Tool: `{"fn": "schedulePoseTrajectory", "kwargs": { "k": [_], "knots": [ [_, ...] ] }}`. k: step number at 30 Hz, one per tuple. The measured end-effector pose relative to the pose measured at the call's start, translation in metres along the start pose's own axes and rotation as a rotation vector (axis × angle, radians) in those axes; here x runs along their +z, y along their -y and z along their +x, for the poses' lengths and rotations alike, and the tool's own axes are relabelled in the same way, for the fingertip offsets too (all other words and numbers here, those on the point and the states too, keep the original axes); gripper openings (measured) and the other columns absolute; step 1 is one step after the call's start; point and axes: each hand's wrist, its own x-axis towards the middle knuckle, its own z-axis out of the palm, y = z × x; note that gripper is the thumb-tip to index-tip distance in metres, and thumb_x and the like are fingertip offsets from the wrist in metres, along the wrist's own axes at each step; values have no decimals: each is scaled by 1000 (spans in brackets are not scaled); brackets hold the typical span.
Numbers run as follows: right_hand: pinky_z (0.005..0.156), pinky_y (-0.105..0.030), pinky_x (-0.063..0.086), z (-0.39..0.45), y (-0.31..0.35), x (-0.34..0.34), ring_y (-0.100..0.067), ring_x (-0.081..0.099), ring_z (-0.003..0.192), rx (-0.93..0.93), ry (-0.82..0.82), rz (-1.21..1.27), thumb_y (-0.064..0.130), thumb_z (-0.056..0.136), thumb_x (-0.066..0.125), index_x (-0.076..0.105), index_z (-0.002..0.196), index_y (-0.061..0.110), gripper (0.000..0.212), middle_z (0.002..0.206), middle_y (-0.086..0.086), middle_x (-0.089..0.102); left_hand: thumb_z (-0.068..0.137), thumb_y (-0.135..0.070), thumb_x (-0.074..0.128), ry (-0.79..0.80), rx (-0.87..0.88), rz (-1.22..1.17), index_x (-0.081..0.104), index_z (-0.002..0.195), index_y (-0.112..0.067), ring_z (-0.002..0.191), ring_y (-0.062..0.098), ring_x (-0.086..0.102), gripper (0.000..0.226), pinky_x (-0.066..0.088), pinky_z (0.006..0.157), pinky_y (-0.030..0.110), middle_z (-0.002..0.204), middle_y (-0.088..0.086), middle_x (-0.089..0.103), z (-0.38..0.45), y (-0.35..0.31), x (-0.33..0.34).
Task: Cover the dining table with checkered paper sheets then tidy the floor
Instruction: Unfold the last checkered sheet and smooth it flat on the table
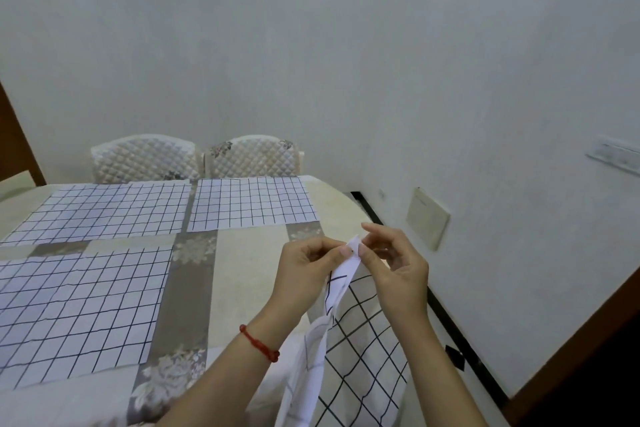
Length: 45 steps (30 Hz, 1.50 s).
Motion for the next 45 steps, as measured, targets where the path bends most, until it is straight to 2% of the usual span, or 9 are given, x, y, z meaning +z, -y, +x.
{"fn": "schedulePoseTrajectory", "kwargs": {
  "k": [7, 17, 24, 28, 31, 34, 39, 43, 45],
  "knots": [
    [74, -16, 49, 15, -7, 3, -9, 58, 83, -191, 57, -168, 0, 75, 71, 74, 84, 11, 15, 86, -2, 58, 83, -7, 63, 73, -46, 29, 74, 63, -30, 60, 0, 62, 32, 49, 59, 12, 61, -10, 71, 17, 11, -10],
    [71, -12, 46, 24, -24, 33, -6, 56, 79, -277, -90, -315, 7, 77, 65, 69, 78, 8, 4, 81, 2, 59, 84, -7, 62, 2, 35, 91, 67, 60, -26, 46, -5, 51, 31, 37, 49, 4, 47, -17, 61, 42, 18, -26],
    [76, -15, 51, 25, -27, 29, -10, 66, 89, -2, -255, 51, -3, 84, 57, 64, 77, 22, 27, 87, 6, 72, 86, -9, 59, -240, -114, -63, 62, 62, -17, 53, 3, 49, 26, 42, 59, 26, 59, -6, 56, 59, 32, -44],
    [79, -24, 54, 35, -25, 23, -11, 68, 83, 101, -386, 138, -2, 87, 51, 59, 75, 19, 26, 80, 3, 74, 86, -13, 54, -300, -147, -171, 51, 59, -16, 86, 17, 62, 27, 48, 79, 36, 88, 6, 69, 71, 38, -53],
    [62, -11, 50, 46, -25, 22, 1, 63, 63, 122, -471, 108, 1, 89, 50, 56, 73, 23, 28, 63, 8, 68, 87, -13, 43, -247, -111, -221, 45, 63, -14, 83, 6, 67, 24, 52, 69, 25, 92, -4, 75, 78, 38, -61],
    [50, -5, 42, 60, -28, 19, 8, 55, 52, 155, -515, 46, 6, 91, 52, 53, 73, 27, 28, 66, 10, 59, 87, -15, 41, -237, -105, -283, 50, 60, -14, 80, 12, 70, 28, 51, 73, 33, 76, 2, 75, 85, 36, -73],
    [54, -14, 43, 81, -37, 1, -2, 55, 63, 173, -571, -55, 10, 92, 51, 51, 77, 26, 22, 72, 10, 57, 91, -18, 49, -492, -59, -150, 53, 70, -15, 69, 16, 54, 22, 45, 65, 26, 70, 5, 58, 96, 32, -100],
    [49, -6, 40, 100, -39, -10, 13, 55, 54, 102, -614, -156, 11, 91, 52, 55, 87, 15, 6, 67, 14, 56, 89, -17, 54, -671, 55, 9, 52, 66, -22, 64, 8, 48, 24, 42, 62, 21, 67, -4, 53, 103, 22, -129],
    [49, -13, 43, 110, -41, -14, 4, 56, 51, 91, -596, -219, 14, 90, 53, 57, 87, 12, 5, 62, 12, 56, 88, -19, 55, -719, 90, 111, 51, 65, -24, 62, 6, 47, 24, 40, 59, 20, 66, -5, 52, 106, 17, -142]
  ]
}}
